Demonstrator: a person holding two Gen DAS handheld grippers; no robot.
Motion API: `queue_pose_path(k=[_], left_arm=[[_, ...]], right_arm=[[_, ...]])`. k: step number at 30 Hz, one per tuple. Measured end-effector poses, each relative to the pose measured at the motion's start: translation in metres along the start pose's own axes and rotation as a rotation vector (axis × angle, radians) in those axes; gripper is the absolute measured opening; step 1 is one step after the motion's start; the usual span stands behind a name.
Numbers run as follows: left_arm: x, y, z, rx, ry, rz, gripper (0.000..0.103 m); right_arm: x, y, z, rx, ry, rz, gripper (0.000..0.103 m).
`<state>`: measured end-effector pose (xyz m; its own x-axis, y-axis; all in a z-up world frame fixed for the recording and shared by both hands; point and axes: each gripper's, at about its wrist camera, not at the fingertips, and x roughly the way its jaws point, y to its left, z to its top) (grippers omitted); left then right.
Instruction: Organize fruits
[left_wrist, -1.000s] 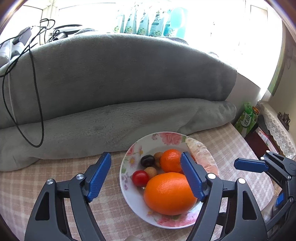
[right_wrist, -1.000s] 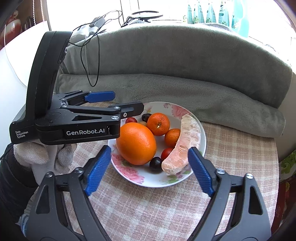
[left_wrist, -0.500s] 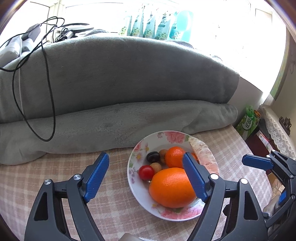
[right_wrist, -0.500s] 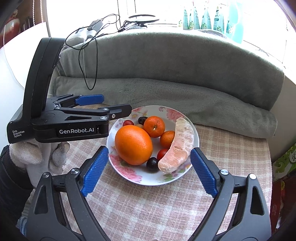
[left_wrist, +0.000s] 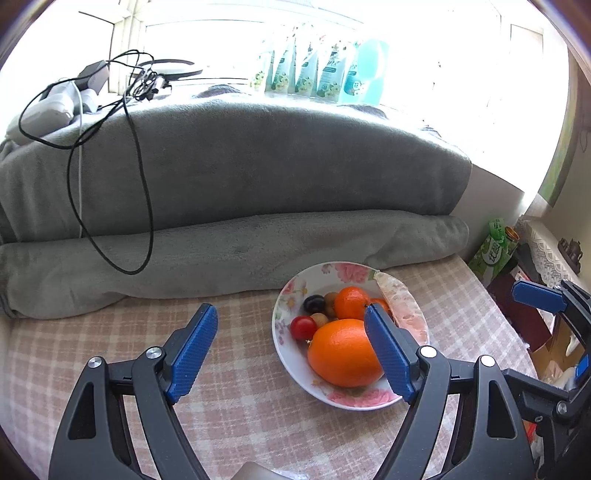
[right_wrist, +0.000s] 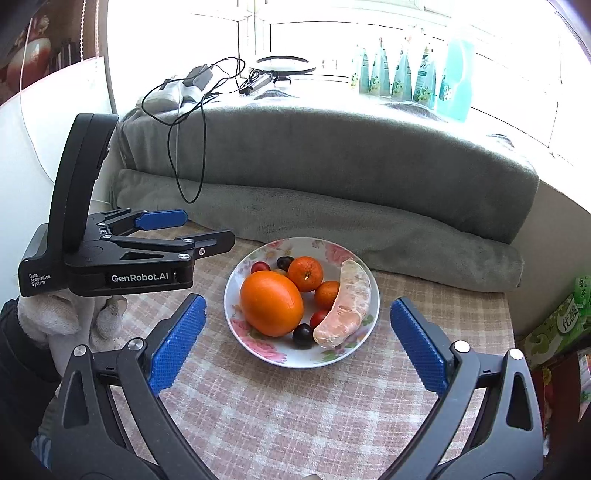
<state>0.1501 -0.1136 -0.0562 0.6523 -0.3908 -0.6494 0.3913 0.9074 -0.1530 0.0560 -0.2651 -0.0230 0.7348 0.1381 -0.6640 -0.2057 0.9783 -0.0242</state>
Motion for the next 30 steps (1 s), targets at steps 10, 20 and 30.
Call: queue_pose_path(k=[10, 20, 30], left_arm=[[-0.036, -0.008, -0.016, 0.01, -0.045, 0.029, 0.082], [-0.082, -0.025, -0.041, 0.036, -0.128, 0.106, 0.082], [-0.1, -0.034, -0.062, 0.026, -0.133, 0.157, 0.088]], right_arm=[[-0.035, 0.002, -0.008, 0.028, -0.077, -0.084, 0.103], [-0.067, -0.003, -0.02, 0.089, -0.156, -0.177, 0.103], [-0.071, -0.002, -0.033, 0.115, -0.174, -0.223, 0.103]])
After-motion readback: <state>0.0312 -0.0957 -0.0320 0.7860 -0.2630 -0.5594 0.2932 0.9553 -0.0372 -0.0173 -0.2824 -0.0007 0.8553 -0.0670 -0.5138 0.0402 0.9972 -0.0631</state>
